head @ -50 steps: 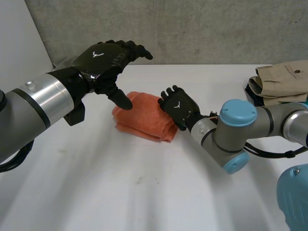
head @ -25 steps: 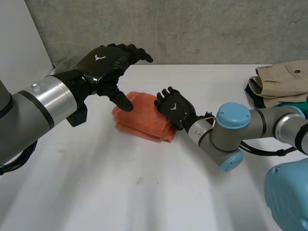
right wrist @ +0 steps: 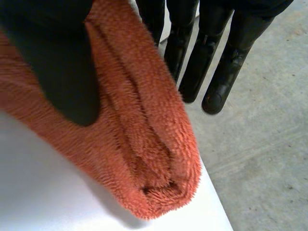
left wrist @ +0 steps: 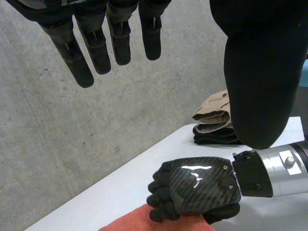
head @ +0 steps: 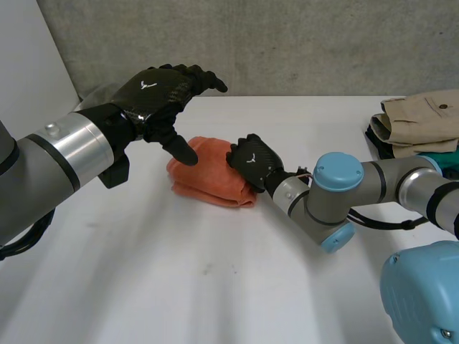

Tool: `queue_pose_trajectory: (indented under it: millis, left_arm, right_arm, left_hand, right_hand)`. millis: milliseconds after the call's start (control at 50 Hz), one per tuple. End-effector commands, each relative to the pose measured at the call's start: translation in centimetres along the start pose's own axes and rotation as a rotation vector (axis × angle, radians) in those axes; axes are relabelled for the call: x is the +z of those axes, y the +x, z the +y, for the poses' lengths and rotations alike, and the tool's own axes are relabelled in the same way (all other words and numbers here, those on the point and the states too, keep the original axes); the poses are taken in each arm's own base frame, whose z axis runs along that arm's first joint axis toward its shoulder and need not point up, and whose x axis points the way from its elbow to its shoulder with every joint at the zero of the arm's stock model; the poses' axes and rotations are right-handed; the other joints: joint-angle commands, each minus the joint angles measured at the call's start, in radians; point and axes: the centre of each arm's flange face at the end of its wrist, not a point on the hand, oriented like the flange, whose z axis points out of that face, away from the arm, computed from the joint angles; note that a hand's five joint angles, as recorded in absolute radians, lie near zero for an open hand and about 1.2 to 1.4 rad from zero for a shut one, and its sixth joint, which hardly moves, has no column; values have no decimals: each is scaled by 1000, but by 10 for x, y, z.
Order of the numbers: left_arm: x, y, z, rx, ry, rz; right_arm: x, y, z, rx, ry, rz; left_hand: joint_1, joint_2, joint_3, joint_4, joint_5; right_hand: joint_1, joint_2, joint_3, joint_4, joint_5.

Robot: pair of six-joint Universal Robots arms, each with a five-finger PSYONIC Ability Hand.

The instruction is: Fold the laundry.

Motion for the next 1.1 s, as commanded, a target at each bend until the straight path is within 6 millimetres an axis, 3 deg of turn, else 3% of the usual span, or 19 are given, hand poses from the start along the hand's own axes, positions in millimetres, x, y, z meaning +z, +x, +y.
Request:
queue_pose_trajectory:
  millis: [20,120,260,360,440,500,600,680,760,800,820,1100]
  left_arm:
    - [0,0,0,0,1,0]
    - [0,0,0,0,1,-1]
    - [0,0,-1,1,2,0]
    - [0,0,-1,1,2,0]
    - [0,1,-1,1,2,2]
    - [-1,2,0,0,-1,3]
    - [-1,2,-1,1,2,3]
    - [-1,2,0,-1,1,5]
    - [-1,3,0,-3,1,6]
    - [-1,3,0,-4,-2,7]
    - [-1,3,0,-4,-2,7]
    - [-2,6,2,-7,-6,14]
  right_arm:
    - [-1,-5,-1,13,9,-49]
    - [-2,-1,-7,21,3,-49]
    - [-12,37,-41,208,-20,18]
    - [-40,50,-69,371,-61,-1]
    - [-66,58,-73,412,-146,-8]
    - [-83,54,-74,450,-216,-37]
    - [-108,33,-66,517,-349,-106]
    - [-110,23,-63,514,-347,-115]
    - [-112,17,-58,509,-348,-116]
    - [-114,16,-56,507,-351,-111]
    - [-115,15,-56,507,-353,-111]
    - [-134,2,-53,345,-340,-139]
  left_hand:
    - [72,67,75,70,69]
    - [86,81,90,84,83]
    - [92,87,96,90,89]
    - [92,87,96,90,89]
    - [92,87,96,90,89]
    - [92,87,96,90,89]
    - [92,87,96,90,89]
    - [92,87,96,90,89]
    - [92,87,96,90,89]
    - [92,87,96,90,89]
    - [92,87,96,90,89]
    - [92,87,96,90,89]
  right_hand:
    - [683,562,565,565,617]
    - [683,562,565,565,617]
    - [683,562,565,565,617]
    - [683,562,565,565,617]
    - [683,562,565,565,617]
    - [683,562,565,565,617]
    - [683,562,565,565,617]
    - [683,562,565,565,617]
    - [285,164,167,168,219]
    - [-95,-216,-212,-212,-161]
    - [-155,-276,-273,-273,-221]
    - [-291,-412,-409,-408,-357]
